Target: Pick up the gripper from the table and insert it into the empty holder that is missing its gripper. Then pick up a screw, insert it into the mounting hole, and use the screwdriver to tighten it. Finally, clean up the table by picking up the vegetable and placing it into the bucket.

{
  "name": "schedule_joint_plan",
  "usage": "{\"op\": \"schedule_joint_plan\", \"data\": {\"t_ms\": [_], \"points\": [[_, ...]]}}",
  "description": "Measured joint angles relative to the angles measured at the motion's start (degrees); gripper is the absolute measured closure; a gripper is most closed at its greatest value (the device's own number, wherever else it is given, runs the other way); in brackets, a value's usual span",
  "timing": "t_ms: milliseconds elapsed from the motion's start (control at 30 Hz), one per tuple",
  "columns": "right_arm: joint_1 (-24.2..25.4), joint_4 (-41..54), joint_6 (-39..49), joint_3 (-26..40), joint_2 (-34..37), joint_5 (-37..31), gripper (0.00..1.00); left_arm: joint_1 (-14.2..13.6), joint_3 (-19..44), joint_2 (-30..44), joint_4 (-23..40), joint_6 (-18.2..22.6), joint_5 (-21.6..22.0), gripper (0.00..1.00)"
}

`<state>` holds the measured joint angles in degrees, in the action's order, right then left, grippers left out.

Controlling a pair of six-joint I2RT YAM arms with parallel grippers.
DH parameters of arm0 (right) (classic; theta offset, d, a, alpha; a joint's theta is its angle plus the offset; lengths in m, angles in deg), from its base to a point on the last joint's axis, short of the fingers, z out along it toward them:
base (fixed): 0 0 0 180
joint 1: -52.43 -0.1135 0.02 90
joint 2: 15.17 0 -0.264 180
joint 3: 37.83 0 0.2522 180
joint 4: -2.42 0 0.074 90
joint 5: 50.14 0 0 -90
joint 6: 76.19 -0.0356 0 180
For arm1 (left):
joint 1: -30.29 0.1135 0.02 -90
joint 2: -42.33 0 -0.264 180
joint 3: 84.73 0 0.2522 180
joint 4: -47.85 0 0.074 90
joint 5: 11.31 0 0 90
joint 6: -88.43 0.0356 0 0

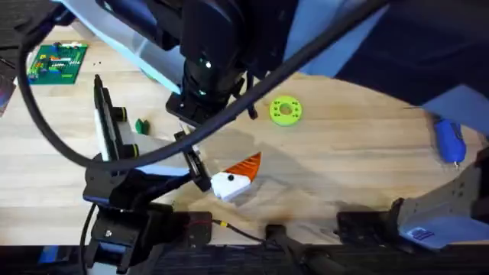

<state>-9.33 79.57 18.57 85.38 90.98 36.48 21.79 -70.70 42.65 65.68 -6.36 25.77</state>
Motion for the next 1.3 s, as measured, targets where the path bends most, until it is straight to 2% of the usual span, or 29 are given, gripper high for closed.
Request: {"op": "schedule_joint_plan", "data": {"t_ms": [300, 433, 567, 600, 667, 900, 933, 1100, 1300], "points": [[0.0, 0.0, 0.0, 0.0, 0.9, 1.3, 0.986, 0.0, 0.0, 0.0, 0.0, 0.0, 0.0, 0.008], [0.0, 0.0, 0.1, 0.0, 0.9, 1.2, 0.749, 0.0, 0.0, 0.0, 0.0, 0.0, 0.0, 0.008], [0.6, 0.0, 0.2, 0.2, 0.9, -1.0, 0.318, 0.0, 0.0, 0.0, 0.0, -0.2, 0.1, 0.008], [0.9, 0.0, 0.1, 0.3, 0.8, -1.4, 0.242, 0.0, 0.0, 0.0, 0.0, -0.2, 0.1, 0.008], [1.4, 0.1, -0.1, 0.4, 0.8, -1.6, 0.164, 0.0, 0.0, 0.0, 0.0, -0.2, 0.1, 0.008], [2.9, 0.1, -0.6, 1.9, 0.7, -0.8, 0.124, 0.0, 0.0, 0.0, 0.0, 0.0, 0.0, 0.008], [5.7, 0.3, -0.7, 3.5, -0.1, -0.3, 0.121, 0.0, 0.0, 0.0, 0.0, 0.0, 0.0, 0.008], [13.0, 1.7, -0.7, 6.7, -3.0, -1.9, 0.119, 0.0, 0.0, 0.0, 0.0, 0.0, 0.0, 0.008], [20.6, 12.1, -0.7, 9.9, -6.2, -11.5, 0.117, 0.0, 0.0, 0.0, 0.0, 0.0, 0.0, 0.011]]}}
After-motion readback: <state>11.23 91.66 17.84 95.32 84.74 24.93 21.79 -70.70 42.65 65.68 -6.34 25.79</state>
